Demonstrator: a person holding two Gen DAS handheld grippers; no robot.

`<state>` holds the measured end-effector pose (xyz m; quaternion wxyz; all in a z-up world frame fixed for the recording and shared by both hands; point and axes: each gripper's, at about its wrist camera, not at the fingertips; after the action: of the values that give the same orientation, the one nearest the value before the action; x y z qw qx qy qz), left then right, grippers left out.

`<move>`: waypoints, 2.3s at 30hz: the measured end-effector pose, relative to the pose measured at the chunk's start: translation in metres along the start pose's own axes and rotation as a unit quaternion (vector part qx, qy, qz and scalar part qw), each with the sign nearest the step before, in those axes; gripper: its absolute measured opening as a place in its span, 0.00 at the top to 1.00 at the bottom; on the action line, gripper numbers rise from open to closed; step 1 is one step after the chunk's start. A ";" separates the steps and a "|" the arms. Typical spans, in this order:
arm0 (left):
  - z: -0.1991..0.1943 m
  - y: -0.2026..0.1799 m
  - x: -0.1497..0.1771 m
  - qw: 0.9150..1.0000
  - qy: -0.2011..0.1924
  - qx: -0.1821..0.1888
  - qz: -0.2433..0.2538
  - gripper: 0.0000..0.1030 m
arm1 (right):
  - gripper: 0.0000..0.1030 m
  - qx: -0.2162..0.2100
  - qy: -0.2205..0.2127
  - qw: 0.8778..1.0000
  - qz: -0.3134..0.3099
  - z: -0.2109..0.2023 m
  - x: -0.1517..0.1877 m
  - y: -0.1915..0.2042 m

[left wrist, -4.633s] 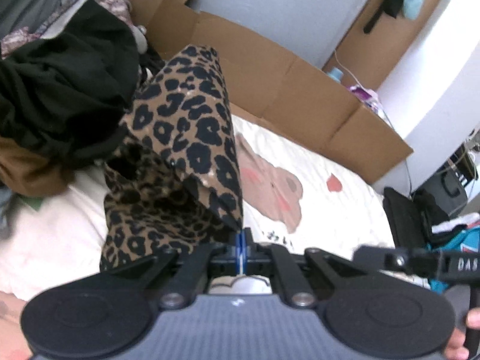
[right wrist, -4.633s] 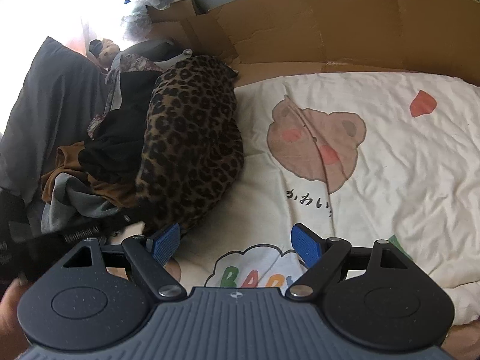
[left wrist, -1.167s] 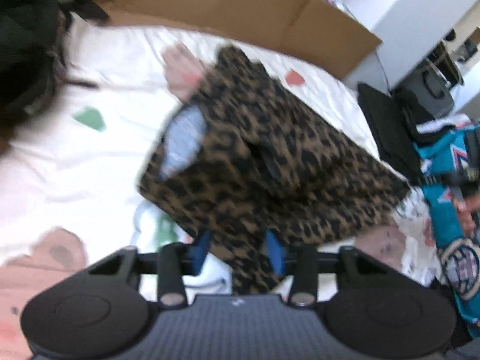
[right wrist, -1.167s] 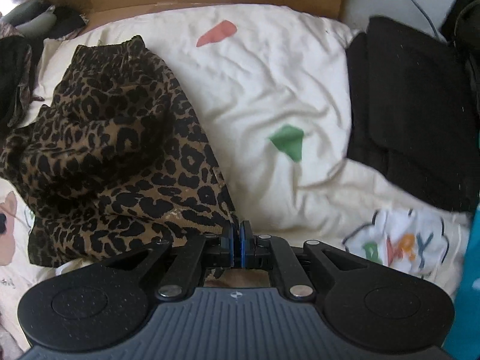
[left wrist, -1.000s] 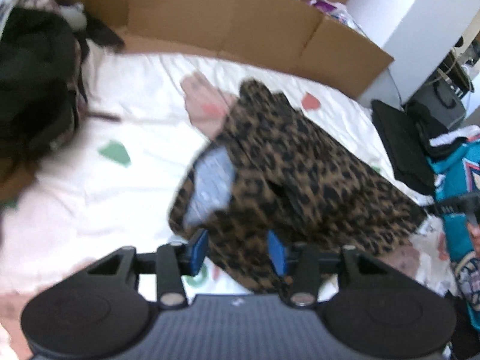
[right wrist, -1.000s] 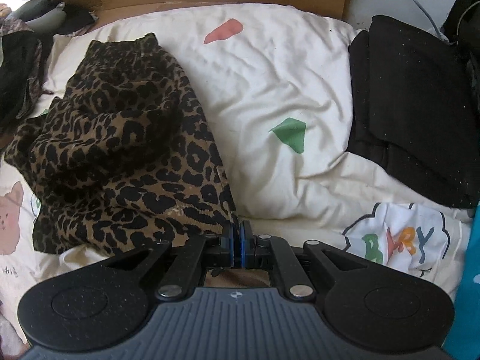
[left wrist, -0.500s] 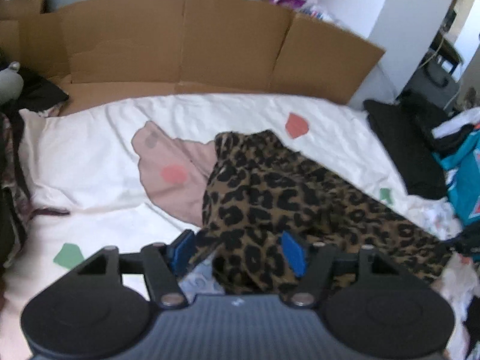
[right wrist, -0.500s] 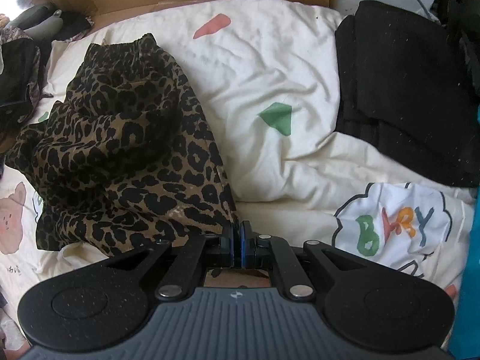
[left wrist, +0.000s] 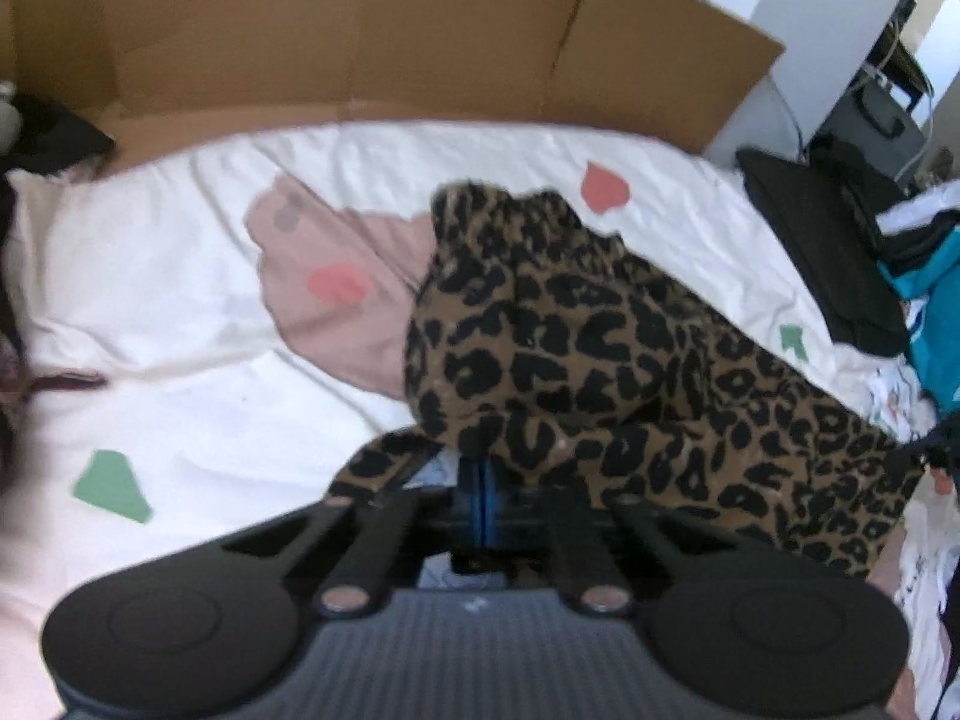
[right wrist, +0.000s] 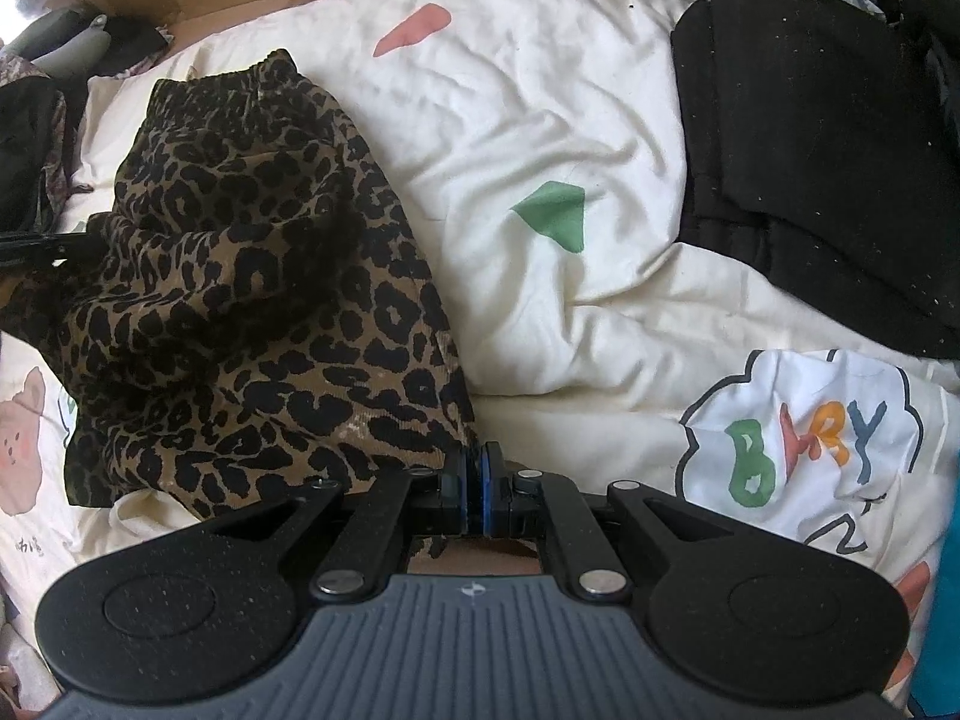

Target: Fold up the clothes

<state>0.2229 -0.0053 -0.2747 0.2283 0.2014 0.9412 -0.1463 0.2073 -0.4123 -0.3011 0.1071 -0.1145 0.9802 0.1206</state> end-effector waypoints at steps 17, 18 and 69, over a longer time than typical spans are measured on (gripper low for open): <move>-0.115 0.068 0.052 0.991 -0.030 -0.098 -0.086 0.99 | 0.98 0.006 0.004 1.000 -0.023 0.001 0.003 -0.002; -0.120 0.072 0.055 0.990 -0.031 -0.103 -0.094 0.99 | 0.98 0.005 0.003 1.000 -0.025 0.001 0.003 -0.002; -0.162 0.035 0.133 0.978 -0.001 -0.109 -0.176 0.57 | 0.78 -0.047 0.030 0.996 -0.073 0.001 0.006 0.018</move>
<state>0.0698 0.1263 -0.2084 0.2209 0.0063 0.9719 -0.0815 0.1977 -0.3960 -0.2997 0.0805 -0.1947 0.9651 0.1553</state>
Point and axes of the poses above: each gripper's, at about its wrist camera, not at the fingertips, and z roughly the way its jaws point, y to its left, x to its underside
